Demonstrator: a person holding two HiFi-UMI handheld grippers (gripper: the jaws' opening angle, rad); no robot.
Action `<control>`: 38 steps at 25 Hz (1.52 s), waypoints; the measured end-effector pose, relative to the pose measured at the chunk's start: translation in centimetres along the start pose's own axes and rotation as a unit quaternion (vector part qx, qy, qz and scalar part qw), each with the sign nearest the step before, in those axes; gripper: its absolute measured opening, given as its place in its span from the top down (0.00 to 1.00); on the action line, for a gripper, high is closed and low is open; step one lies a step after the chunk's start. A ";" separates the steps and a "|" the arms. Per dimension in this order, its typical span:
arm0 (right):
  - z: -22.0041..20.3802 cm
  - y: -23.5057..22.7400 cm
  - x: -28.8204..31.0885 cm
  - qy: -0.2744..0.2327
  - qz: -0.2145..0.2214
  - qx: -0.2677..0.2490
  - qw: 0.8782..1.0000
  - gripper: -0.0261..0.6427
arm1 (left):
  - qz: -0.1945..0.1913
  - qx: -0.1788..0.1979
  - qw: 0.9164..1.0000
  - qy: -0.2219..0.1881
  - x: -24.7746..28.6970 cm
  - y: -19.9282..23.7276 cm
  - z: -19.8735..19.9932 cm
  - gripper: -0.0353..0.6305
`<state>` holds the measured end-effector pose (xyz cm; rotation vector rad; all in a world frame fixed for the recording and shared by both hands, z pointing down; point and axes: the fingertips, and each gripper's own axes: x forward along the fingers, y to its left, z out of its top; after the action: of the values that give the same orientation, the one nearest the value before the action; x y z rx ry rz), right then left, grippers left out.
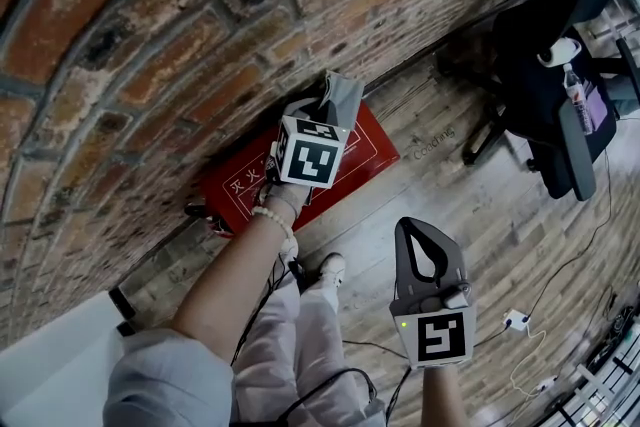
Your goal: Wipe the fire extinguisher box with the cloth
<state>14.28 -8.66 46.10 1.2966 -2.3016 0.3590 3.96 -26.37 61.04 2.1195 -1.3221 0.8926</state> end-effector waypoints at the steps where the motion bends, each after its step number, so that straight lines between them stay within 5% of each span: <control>1: 0.0 0.0 0.0 0.000 0.001 0.000 1.000 0.95 | 0.001 0.000 1.000 0.000 -0.1 0.0 -0.1 0.93; 38: 1.5 5.3 1.4 0.001 0.044 -0.028 0.999 0.94 | 0.030 -0.043 0.999 0.002 -4.4 4.3 -4.4 0.92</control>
<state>8.77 -7.58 45.59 1.1693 -2.3550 0.3215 -2.51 -22.55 60.98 2.0200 -1.4037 0.8481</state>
